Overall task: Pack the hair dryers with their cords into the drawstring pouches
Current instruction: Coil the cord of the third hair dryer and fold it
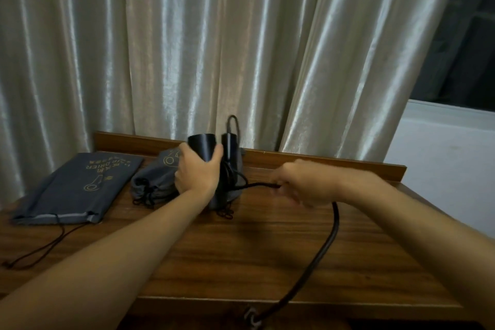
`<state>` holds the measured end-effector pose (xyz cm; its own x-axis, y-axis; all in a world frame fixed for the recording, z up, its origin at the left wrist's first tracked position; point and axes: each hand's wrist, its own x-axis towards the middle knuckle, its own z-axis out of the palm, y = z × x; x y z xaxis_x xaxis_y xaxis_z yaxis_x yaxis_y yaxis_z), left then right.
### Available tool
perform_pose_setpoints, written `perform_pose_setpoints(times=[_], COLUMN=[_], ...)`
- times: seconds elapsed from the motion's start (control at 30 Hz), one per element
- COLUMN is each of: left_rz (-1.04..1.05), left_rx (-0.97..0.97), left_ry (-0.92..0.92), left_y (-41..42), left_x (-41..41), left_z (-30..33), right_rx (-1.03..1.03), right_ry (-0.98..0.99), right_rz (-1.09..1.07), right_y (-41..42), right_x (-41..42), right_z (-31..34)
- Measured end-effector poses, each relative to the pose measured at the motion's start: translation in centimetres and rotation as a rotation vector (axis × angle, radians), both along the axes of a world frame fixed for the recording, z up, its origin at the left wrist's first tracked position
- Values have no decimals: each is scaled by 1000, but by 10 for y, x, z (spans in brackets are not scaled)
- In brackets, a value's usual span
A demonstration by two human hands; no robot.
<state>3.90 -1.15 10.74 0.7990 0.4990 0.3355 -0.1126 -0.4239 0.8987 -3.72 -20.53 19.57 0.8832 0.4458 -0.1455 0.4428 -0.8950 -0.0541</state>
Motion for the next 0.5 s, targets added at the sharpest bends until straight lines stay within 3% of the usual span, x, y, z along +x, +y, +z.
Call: perform_pose_setpoints(times=[0.07,0.13,0.27,0.4,0.5], left_rz=[-95,-207,-503,-939,-1057], left_rx=[217,321,451,-25,-191], left_ry=[39,115,230,289,268], left_y=[-3,-9,-11,-3,2], left_x=[-2,-6,-16,-30,-43], left_z=[-6,-6,-7,-7,-7], right_rx=[-336,-491,-528,-390,-185], right_ry=[-366,-617,-717,-708,-690], right_rz=[59,118,211,280,202], right_y=[9,14,0,-30,-50], right_x=[2,8,25,44,58], right_z=[10,19,38,33,29])
